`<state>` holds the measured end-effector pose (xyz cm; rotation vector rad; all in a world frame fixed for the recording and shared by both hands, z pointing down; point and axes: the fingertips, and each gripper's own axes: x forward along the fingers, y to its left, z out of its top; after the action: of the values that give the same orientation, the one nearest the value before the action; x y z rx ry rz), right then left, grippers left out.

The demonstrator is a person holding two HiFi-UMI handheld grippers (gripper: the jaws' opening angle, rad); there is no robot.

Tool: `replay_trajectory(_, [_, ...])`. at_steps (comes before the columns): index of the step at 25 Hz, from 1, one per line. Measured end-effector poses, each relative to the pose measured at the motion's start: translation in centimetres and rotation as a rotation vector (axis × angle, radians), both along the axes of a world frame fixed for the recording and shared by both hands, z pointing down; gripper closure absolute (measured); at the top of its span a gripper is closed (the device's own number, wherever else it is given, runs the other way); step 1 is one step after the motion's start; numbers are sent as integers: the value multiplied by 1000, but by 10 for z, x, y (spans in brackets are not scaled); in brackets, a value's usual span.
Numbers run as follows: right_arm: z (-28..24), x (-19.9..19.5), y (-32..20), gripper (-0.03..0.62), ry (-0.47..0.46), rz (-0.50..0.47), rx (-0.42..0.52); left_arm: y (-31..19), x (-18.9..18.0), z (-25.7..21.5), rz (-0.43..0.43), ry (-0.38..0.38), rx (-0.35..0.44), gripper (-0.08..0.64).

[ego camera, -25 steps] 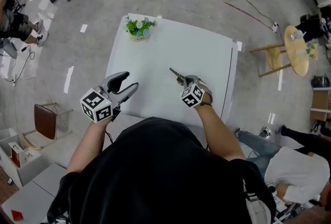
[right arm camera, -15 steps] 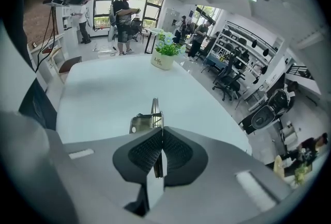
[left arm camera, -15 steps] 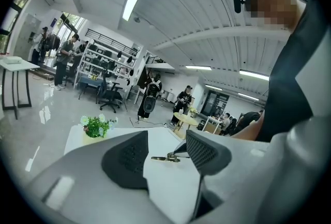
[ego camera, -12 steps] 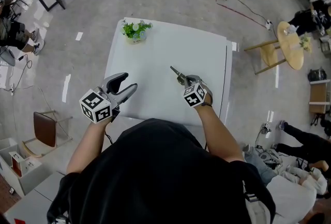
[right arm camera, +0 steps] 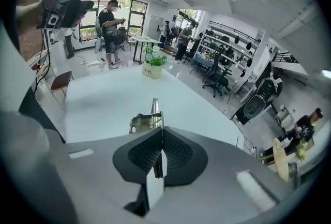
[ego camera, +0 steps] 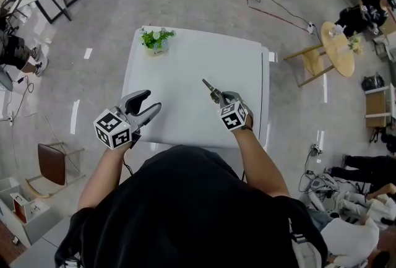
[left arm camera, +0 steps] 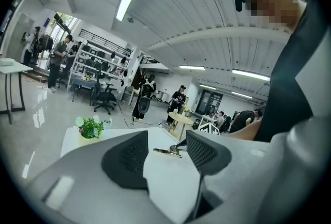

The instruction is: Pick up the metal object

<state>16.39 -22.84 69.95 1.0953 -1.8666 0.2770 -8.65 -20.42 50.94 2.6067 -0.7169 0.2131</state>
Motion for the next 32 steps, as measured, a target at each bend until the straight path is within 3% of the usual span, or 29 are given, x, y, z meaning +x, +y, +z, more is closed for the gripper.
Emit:
replay_trajectory(15, [-51, 2, 42, 566, -111, 117, 60, 41, -4, -8, 54, 2, 22, 338])
replay_trajectory(32, [-92, -6, 74, 565, -198, 178, 146, 80, -11, -23, 91, -10, 53, 338])
